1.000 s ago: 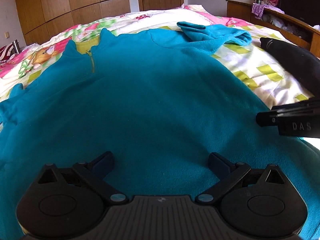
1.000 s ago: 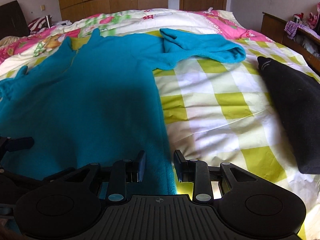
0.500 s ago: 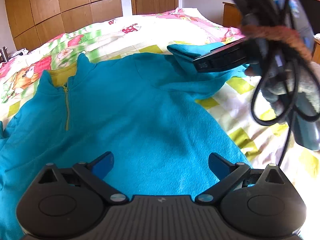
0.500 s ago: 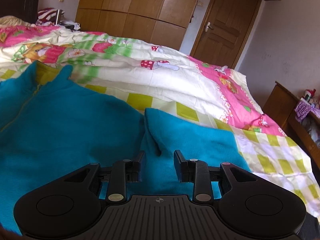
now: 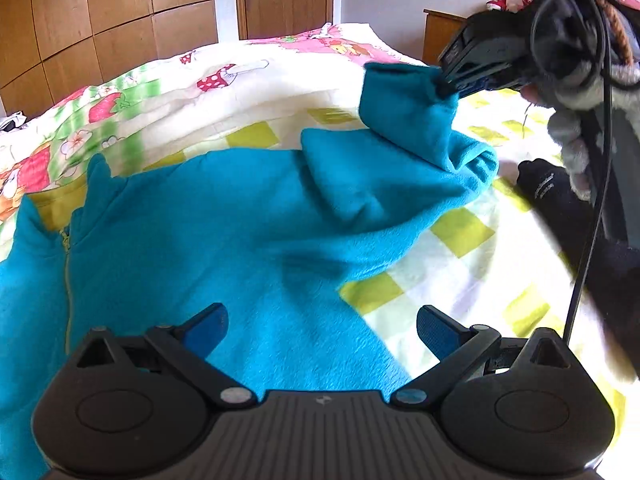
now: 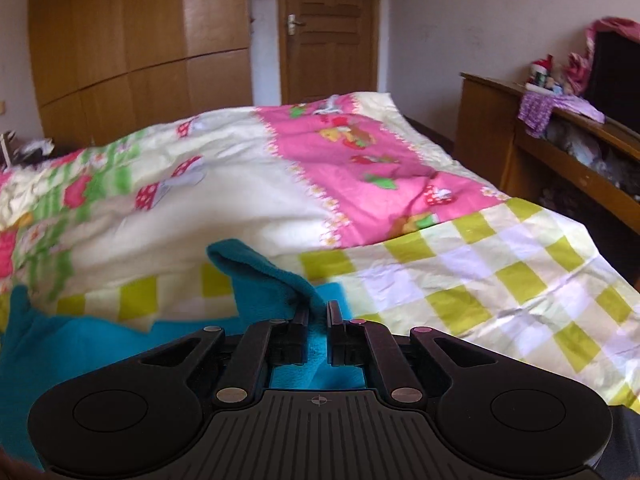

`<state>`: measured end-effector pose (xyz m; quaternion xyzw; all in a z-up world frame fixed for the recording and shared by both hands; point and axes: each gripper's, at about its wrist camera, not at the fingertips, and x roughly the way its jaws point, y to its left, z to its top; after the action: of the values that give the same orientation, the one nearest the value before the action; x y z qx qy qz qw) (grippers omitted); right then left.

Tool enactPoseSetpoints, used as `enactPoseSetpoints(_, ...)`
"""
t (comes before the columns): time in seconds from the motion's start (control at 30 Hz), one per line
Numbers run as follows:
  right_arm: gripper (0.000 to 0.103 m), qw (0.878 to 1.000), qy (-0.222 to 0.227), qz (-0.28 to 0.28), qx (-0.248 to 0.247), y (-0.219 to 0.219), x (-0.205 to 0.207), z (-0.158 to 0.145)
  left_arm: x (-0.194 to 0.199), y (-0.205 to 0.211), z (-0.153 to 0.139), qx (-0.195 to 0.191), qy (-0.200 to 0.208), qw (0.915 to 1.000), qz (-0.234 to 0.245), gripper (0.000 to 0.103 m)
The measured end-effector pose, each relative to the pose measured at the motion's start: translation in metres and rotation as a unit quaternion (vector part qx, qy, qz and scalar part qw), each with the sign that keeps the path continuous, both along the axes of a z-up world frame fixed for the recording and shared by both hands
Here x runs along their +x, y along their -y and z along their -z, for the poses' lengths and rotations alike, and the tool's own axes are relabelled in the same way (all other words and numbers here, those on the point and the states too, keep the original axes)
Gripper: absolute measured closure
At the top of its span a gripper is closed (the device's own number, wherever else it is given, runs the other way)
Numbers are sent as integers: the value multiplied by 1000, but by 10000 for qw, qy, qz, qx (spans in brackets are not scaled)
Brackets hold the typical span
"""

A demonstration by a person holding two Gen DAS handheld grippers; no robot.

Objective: Fold small clothes
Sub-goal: 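Lift the sleeve with the right tool and lay it across the pullover body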

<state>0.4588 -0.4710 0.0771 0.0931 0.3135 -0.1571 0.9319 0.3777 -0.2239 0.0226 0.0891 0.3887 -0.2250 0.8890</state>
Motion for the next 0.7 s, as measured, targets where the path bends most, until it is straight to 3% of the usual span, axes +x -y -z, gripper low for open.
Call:
enactPoseSetpoints(0.17,97,9924,271,1095,491,83,-6,-23,9,36,-8,-178,138,9995,199,0)
enactPoseSetpoints(0.3,97,9816,285,1601,1001,127,-18,-23,19,67,-7,-250,128,9990,342,0)
enactPoseSetpoints(0.5,97,9778,402,1699,1163,152,-32,-43,33,109,15,-14,-258,9975,663,0)
enactPoseSetpoints(0.7,97,9806,724,1373,1200,139,-30,-81,29,135,29,249,-404,9934,1047,0)
